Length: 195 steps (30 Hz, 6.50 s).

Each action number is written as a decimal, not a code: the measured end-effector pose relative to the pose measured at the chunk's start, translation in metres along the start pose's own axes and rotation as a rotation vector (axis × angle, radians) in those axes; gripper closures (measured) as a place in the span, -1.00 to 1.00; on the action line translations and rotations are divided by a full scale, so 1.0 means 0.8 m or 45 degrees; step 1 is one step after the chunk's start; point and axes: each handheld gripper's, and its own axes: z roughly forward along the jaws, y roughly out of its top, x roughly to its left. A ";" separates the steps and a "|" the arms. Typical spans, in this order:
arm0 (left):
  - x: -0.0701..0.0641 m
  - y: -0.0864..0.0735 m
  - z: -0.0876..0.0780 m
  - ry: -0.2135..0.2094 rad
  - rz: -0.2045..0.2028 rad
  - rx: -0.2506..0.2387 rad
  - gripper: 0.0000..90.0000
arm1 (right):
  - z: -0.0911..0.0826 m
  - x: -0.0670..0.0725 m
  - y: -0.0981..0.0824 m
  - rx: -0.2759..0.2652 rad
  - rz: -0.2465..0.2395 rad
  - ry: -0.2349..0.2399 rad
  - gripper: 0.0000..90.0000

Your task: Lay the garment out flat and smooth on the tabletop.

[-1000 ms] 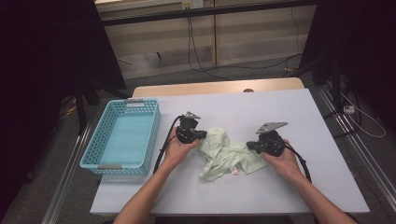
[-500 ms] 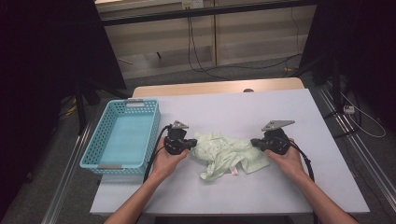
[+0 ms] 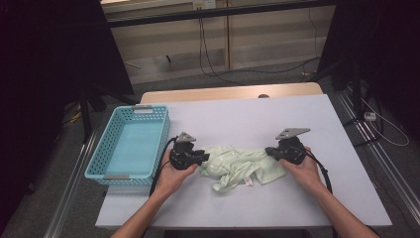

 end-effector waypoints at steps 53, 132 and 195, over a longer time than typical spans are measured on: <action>-0.009 0.025 0.038 -0.072 0.096 0.014 0.95 | -0.021 -0.021 0.021 -0.056 0.040 -0.066 1.00; -0.049 -0.019 0.019 -0.165 0.201 -0.016 0.36 | -0.020 0.107 -0.008 0.030 -0.293 0.276 0.48; -0.054 -0.002 0.040 -0.067 0.343 0.062 0.99 | -0.046 0.038 0.001 -0.153 -0.076 0.115 0.99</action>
